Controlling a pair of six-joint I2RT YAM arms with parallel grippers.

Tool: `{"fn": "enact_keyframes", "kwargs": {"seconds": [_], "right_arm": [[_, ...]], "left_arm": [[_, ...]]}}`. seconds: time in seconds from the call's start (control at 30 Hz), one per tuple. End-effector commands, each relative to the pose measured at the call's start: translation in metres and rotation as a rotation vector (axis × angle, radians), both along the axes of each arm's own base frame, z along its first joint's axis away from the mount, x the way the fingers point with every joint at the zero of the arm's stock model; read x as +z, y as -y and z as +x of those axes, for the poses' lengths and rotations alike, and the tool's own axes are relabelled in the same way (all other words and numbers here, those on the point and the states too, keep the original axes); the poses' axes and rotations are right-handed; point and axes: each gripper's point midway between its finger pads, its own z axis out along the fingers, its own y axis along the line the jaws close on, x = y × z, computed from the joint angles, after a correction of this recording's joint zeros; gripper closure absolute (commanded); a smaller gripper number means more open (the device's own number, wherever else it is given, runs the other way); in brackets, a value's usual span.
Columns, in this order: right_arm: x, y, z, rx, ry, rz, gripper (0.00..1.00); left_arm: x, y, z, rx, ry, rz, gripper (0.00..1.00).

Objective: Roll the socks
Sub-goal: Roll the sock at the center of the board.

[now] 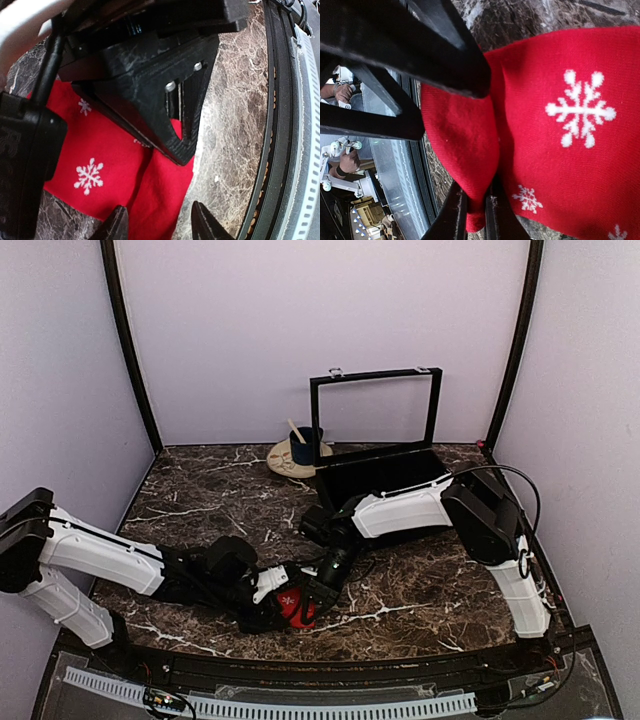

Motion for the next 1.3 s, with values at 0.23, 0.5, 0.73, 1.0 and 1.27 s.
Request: {"fn": "enact_keyframes", "kwargs": {"seconds": [0.23,0.5,0.73,1.0,1.27], "right_arm": [[-0.021,0.013,0.001,-0.010,-0.010,-0.088,1.00],[-0.021,0.015,0.002,-0.008,-0.006,-0.094,1.00],[-0.020,0.016,0.006,-0.016,0.007,-0.097,0.97],[-0.015,0.019,0.011,-0.036,0.012,-0.084,0.85],[-0.009,0.024,0.012,-0.066,0.004,-0.060,0.69]], "left_arm": [[-0.006,0.008,0.000,-0.041,-0.004,0.032,0.59],[-0.010,0.006,-0.002,-0.044,-0.019,0.042,0.77],[-0.013,0.006,-0.008,-0.061,-0.048,0.045,1.00],[-0.019,0.004,-0.011,-0.045,-0.079,0.052,1.00],[-0.024,0.003,-0.013,-0.026,-0.123,0.044,1.00]]}}
